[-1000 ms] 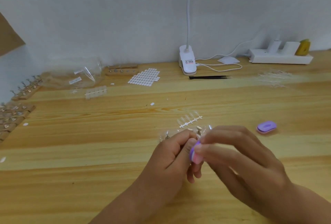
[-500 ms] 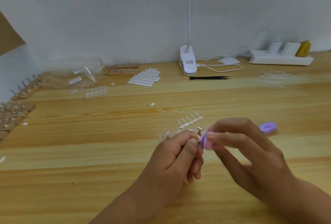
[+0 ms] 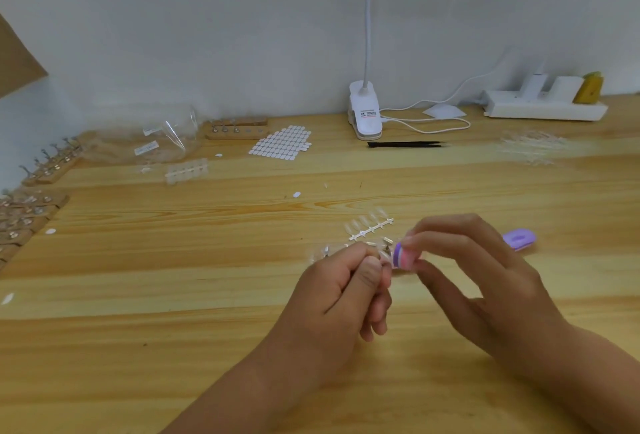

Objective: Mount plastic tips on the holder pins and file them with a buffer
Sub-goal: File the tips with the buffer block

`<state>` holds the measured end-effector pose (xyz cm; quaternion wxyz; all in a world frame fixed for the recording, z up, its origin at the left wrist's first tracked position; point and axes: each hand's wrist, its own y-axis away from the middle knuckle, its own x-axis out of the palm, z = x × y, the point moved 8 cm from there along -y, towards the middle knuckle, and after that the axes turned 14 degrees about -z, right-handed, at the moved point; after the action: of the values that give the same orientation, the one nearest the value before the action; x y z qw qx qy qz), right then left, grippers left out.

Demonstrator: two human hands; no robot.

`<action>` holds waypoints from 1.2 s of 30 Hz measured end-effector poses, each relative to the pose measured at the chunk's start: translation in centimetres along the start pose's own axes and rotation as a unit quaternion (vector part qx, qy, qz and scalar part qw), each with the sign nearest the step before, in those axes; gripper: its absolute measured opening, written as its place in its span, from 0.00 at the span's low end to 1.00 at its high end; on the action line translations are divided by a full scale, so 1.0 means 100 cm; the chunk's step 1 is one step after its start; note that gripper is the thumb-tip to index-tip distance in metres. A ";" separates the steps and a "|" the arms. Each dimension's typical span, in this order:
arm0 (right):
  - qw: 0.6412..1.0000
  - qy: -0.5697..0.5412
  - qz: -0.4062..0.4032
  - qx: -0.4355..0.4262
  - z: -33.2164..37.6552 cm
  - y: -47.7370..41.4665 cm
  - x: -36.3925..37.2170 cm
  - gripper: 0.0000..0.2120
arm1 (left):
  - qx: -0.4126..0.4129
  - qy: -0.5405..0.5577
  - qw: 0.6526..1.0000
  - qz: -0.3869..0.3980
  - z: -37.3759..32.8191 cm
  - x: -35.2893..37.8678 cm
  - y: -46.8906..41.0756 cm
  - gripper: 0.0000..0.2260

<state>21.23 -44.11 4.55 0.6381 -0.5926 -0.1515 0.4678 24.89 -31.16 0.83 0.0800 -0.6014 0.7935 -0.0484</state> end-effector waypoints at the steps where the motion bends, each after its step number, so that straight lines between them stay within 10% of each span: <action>1: 1.000 -0.008 -0.003 -0.001 0.003 0.000 0.001 0.10 | 0.000 0.000 1.000 0.001 0.000 0.000 0.000 0.12; 36: 0.999 -0.010 0.002 -0.050 0.015 0.004 0.005 0.11 | -0.004 0.022 1.000 0.017 0.007 0.003 -0.002 0.13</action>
<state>20.22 -42.83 4.38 0.6056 -0.6189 -0.1799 0.4667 25.17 -31.52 0.15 0.0613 -0.5866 0.8055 -0.0569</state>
